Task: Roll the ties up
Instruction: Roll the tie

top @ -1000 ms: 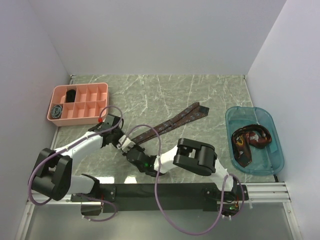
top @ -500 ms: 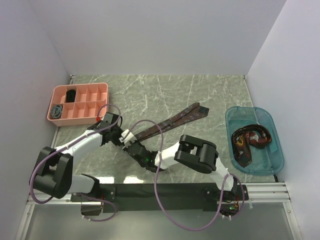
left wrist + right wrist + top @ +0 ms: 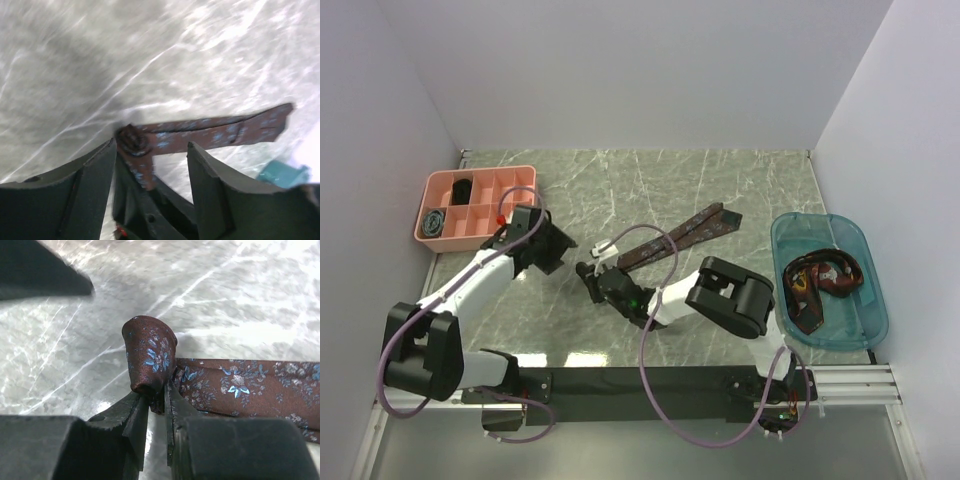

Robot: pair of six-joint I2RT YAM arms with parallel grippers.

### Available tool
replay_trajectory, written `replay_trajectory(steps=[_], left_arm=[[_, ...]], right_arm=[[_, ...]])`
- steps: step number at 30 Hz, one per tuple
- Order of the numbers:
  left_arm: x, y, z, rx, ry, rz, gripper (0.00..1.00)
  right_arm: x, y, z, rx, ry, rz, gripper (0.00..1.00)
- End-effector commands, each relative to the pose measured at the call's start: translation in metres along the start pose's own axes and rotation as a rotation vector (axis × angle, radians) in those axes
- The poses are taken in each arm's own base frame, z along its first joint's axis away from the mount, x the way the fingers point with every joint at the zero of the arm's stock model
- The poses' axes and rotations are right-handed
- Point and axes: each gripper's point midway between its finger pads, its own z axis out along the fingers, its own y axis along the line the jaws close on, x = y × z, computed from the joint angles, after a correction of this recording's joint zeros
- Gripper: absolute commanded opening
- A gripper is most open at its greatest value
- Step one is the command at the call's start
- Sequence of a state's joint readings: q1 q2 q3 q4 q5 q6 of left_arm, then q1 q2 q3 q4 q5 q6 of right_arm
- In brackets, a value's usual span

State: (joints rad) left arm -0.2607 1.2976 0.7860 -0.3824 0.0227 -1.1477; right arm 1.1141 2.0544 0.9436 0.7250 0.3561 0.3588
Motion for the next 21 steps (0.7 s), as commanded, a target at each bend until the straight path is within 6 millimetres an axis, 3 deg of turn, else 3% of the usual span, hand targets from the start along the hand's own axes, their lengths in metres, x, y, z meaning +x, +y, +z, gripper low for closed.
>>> replay_trajectory(steps=[1,8,11,15,21], left_arm=[[-0.022,-0.034,-0.016,0.092,-0.070,-0.006,0.65],[-0.014,-0.040,-0.022,0.186,-0.076,-0.013,0.65],[0.006,-0.035,-0.019,0.189,-0.046,0.008,0.66],[0.045,-0.042,-0.015,0.230,0.015,0.043,0.66],[0.072,-0.046,-0.004,0.220,0.055,0.076,0.67]], right_arm=[[0.096,-0.070,-0.031,0.176,0.316,0.010,0.00],[0.088,-0.100,-0.056,0.228,0.275,0.391,0.00],[0.089,-0.106,-0.067,0.237,0.257,0.560,0.00],[0.093,-0.109,-0.081,0.211,0.246,0.792,0.00],[0.106,-0.119,-0.099,0.235,0.247,1.055,0.00]])
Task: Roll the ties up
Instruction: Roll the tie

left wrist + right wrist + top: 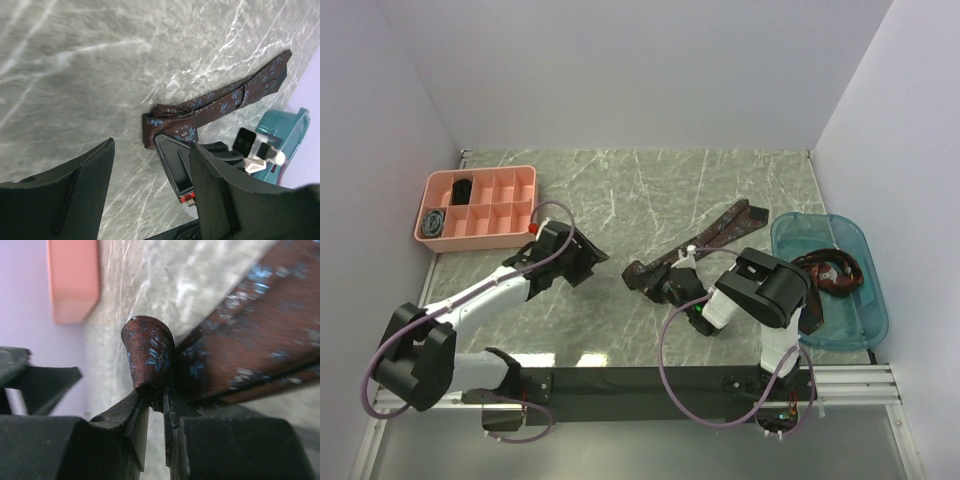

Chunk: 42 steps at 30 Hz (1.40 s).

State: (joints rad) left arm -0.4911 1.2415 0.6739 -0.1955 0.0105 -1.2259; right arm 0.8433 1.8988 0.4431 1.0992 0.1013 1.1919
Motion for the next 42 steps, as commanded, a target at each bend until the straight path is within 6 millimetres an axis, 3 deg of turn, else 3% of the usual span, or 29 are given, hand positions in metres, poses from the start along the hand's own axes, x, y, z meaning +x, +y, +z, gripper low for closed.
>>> replay_trajectory(steps=[1,9,15,24,29,31,33,38,42], left_arm=[[0.001,-0.018,0.007,0.047,-0.032,-0.010,0.66],[0.039,-0.026,0.027,0.027,0.045,0.032,0.67],[0.056,-0.019,0.037,-0.002,0.078,0.055,0.69],[0.068,-0.008,0.040,-0.006,0.101,0.062,0.73],[0.078,-0.013,0.045,0.036,0.131,0.067,0.88],[0.083,-0.011,0.048,0.029,0.140,0.077,0.89],[0.086,-0.009,0.050,0.019,0.147,0.080,0.86],[0.093,-0.002,0.059,-0.023,0.165,0.098,0.60],[0.098,0.002,0.063,-0.040,0.177,0.109,0.53]], right_arm=[[0.033,-0.098,-0.033,0.312,0.104,0.150,0.00],[0.045,-0.111,-0.046,0.360,0.126,0.384,0.00],[0.053,-0.117,-0.051,0.376,0.155,0.530,0.00],[0.055,-0.092,-0.044,0.245,0.211,0.641,0.00],[0.054,-0.084,-0.045,0.227,0.216,0.651,0.00],[0.053,-0.085,-0.045,0.233,0.213,0.646,0.00],[0.052,-0.088,-0.047,0.255,0.201,0.632,0.02],[0.049,-0.085,-0.047,0.273,0.197,0.576,0.04],[0.049,-0.088,-0.046,0.306,0.194,0.542,0.05]])
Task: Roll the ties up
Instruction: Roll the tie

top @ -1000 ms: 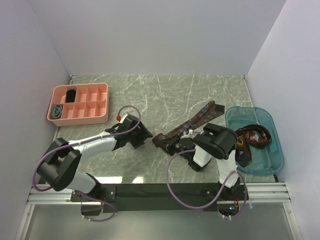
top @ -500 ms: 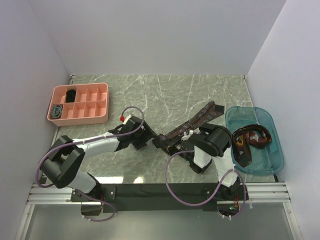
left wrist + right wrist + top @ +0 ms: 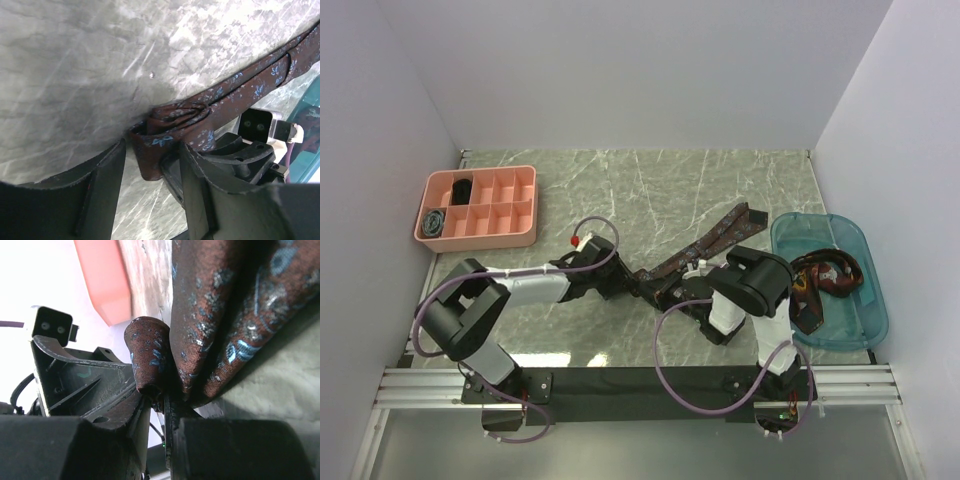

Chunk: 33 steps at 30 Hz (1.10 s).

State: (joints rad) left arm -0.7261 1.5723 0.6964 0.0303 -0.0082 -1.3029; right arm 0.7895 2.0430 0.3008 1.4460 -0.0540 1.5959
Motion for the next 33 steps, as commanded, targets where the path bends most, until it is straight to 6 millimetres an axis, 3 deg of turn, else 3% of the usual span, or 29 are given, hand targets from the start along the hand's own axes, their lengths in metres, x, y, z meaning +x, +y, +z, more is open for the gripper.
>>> replay_trajectory(steps=[1,3,9,11,13,14,15,22,29,33], left_arm=[[0.007,0.002,0.006,-0.021,0.017,0.017,0.53],[0.009,0.003,0.008,-0.032,0.025,0.026,0.53],[0.013,0.013,0.012,-0.079,0.032,0.039,0.49],[0.014,0.015,0.013,-0.089,0.031,0.042,0.48],[0.016,0.016,0.014,-0.095,0.033,0.047,0.48],[0.017,0.016,0.014,-0.098,0.033,0.047,0.48],[0.018,0.017,0.014,-0.099,0.034,0.049,0.48],[0.018,0.018,0.016,-0.109,0.032,0.058,0.48],[0.018,0.019,0.015,-0.117,0.025,0.071,0.49],[0.019,0.019,0.016,-0.117,0.027,0.076,0.49]], right_arm=[[0.006,-0.090,-0.024,0.383,0.013,0.138,0.05],[0.006,-0.088,-0.024,0.379,0.013,0.119,0.08],[-0.001,-0.084,-0.028,0.411,-0.010,0.010,0.28],[-0.004,-0.073,-0.024,0.392,-0.025,-0.047,0.35],[-0.009,-0.079,-0.028,0.444,-0.042,-0.090,0.41],[-0.010,-0.069,-0.025,0.430,-0.043,-0.126,0.42],[-0.015,-0.075,-0.028,0.467,-0.066,-0.149,0.43],[-0.025,-0.064,-0.032,0.484,-0.108,-0.243,0.48],[-0.037,-0.044,-0.038,0.482,-0.148,-0.355,0.53],[-0.041,-0.047,-0.044,0.517,-0.164,-0.383,0.56]])
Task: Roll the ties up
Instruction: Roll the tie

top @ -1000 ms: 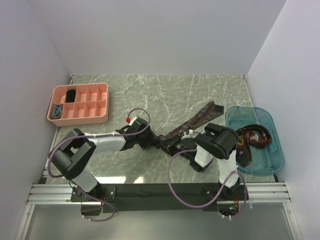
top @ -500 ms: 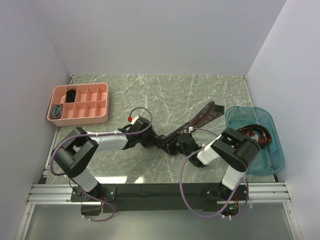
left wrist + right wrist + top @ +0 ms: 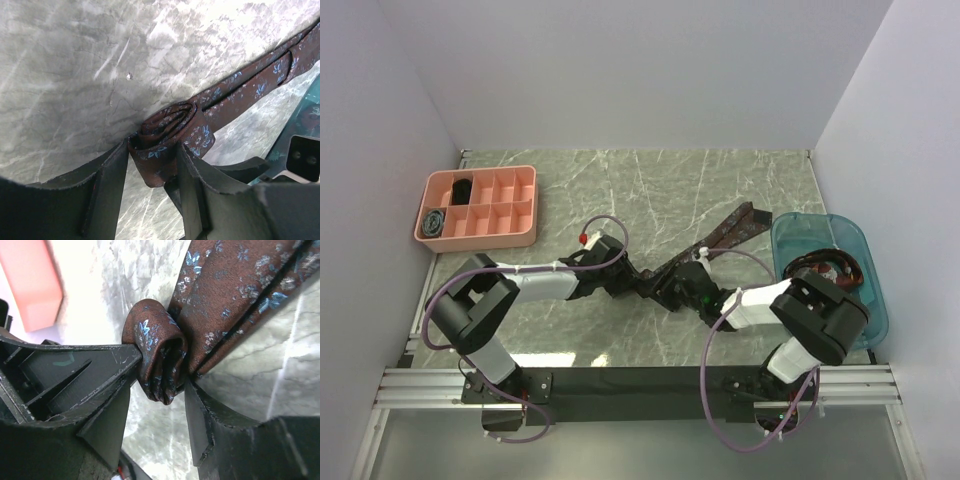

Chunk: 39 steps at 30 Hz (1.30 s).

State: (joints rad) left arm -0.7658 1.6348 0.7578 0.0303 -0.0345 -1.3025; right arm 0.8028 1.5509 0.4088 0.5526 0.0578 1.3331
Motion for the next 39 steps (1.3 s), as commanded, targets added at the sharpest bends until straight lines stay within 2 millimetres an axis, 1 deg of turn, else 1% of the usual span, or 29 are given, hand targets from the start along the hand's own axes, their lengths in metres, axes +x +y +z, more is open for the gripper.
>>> replay_trajectory(steps=[1,4,5,6,7,8,9,10,11,12,13,15,16,17,19,21,22,23,28,32,34,35,39], left_arm=[[0.012,0.030,0.005,-0.111,0.028,0.050,0.49],[0.013,0.027,0.004,-0.106,0.027,0.063,0.49],[0.013,0.027,0.004,-0.108,0.022,0.069,0.49],[0.012,0.026,0.003,-0.106,0.019,0.074,0.49],[0.012,0.026,0.002,-0.103,0.018,0.079,0.50],[0.012,0.025,0.002,-0.101,0.014,0.079,0.50],[0.011,0.023,0.002,-0.095,0.012,0.082,0.50],[0.012,0.023,0.001,-0.093,0.013,0.090,0.50],[0.011,0.022,0.001,-0.092,0.011,0.091,0.50],[0.012,0.022,0.001,-0.093,0.012,0.098,0.50],[0.012,0.019,0.002,-0.087,0.011,0.108,0.50],[0.013,0.017,0.001,-0.081,0.010,0.124,0.50],[0.012,0.015,0.001,-0.073,0.008,0.138,0.50],[0.014,0.015,0.001,-0.073,0.012,0.150,0.50],[0.013,0.014,0.000,-0.076,0.010,0.177,0.51],[0.012,0.015,-0.001,-0.078,0.008,0.191,0.51],[0.011,0.014,-0.001,-0.076,0.005,0.202,0.51],[0.011,0.013,-0.002,-0.074,0.006,0.208,0.51],[0.011,0.014,-0.003,-0.073,0.006,0.240,0.52],[0.012,0.012,-0.002,-0.066,0.011,0.251,0.52],[0.013,0.011,-0.001,-0.062,0.014,0.255,0.52],[0.013,0.011,-0.001,-0.061,0.015,0.256,0.52],[0.013,0.011,-0.001,-0.066,0.015,0.263,0.54]], right_arm=[[-0.013,-0.058,-0.005,0.229,-0.070,-0.110,0.56],[-0.021,-0.054,-0.010,0.220,-0.096,-0.142,0.54],[-0.028,-0.042,-0.012,0.192,-0.112,-0.190,0.53],[-0.034,-0.042,-0.015,0.207,-0.124,-0.220,0.52],[-0.039,-0.037,-0.017,0.200,-0.133,-0.251,0.52],[-0.050,-0.025,-0.021,0.176,-0.153,-0.308,0.51],[-0.056,-0.022,-0.023,0.174,-0.160,-0.333,0.50],[-0.060,-0.011,-0.028,0.139,-0.158,-0.390,0.50],[-0.070,-0.006,-0.029,0.128,-0.171,-0.408,0.49],[-0.072,-0.003,-0.031,0.122,-0.167,-0.436,0.49],[-0.073,0.004,-0.032,0.093,-0.145,-0.498,0.48],[-0.077,0.010,-0.031,0.071,-0.119,-0.542,0.47],[-0.073,0.016,-0.029,0.044,-0.077,-0.600,0.47],[-0.073,0.017,-0.027,0.041,-0.068,-0.631,0.47],[-0.062,0.021,-0.022,0.012,0.007,-0.686,0.46],[-0.058,0.020,-0.017,0.007,0.037,-0.712,0.45],[-0.056,0.016,-0.013,0.014,0.055,-0.723,0.45],[-0.053,0.018,-0.011,-0.002,0.066,-0.726,0.45],[-0.048,0.005,-0.002,0.022,0.104,-0.742,0.45],[-0.038,-0.003,0.000,0.009,0.157,-0.758,0.45],[-0.030,-0.008,-0.001,0.000,0.191,-0.751,0.43],[-0.028,-0.007,-0.001,-0.011,0.196,-0.746,0.42],[-0.023,-0.015,-0.004,-0.008,0.208,-0.714,0.20]])
